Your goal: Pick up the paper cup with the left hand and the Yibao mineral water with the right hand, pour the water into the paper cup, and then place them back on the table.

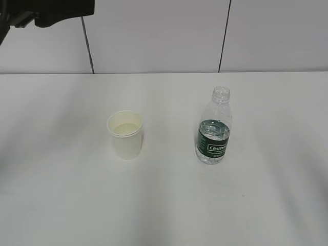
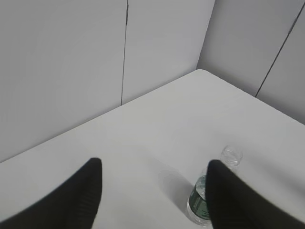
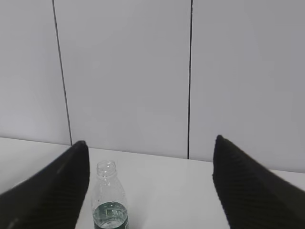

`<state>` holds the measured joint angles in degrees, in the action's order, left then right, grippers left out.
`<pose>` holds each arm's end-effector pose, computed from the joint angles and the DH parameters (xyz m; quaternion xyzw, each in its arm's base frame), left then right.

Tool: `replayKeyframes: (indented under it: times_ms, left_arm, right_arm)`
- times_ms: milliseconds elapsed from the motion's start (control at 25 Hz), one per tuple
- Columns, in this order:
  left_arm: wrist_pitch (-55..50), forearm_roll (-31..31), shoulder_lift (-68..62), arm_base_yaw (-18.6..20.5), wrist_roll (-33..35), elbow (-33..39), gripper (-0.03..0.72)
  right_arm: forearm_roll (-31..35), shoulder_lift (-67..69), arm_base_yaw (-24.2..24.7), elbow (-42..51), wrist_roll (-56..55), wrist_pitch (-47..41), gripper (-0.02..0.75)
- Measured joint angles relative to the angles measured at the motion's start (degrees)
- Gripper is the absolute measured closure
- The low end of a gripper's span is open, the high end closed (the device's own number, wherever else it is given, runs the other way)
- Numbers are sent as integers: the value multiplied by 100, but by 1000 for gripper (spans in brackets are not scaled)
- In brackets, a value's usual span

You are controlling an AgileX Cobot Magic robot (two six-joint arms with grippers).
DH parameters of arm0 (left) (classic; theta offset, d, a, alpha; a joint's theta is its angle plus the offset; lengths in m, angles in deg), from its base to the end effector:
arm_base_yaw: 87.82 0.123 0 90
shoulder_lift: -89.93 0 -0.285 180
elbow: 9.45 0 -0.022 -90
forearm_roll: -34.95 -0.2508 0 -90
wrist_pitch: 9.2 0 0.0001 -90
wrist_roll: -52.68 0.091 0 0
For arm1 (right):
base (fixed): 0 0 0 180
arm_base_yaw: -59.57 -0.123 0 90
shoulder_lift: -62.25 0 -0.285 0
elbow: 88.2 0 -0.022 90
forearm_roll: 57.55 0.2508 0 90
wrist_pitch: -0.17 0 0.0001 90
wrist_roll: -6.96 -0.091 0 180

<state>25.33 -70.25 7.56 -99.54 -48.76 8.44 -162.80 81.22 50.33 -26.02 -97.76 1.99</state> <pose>0.2683 -0.1064 0.3558 0.2874 0.7509 -0.2576 0.5359 0.0636 0.0131 0.2892 -0.0672 0.6502 0.0674 0.7538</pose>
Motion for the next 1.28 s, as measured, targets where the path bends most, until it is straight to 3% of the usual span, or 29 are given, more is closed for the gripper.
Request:
replayKeyframes:
  times_ms: [1280]
  left_arm:
    - [-17, 0, -62, 0, 0, 0, 223]
  right_arm:
    - [0, 0, 0, 51, 4, -49, 146]
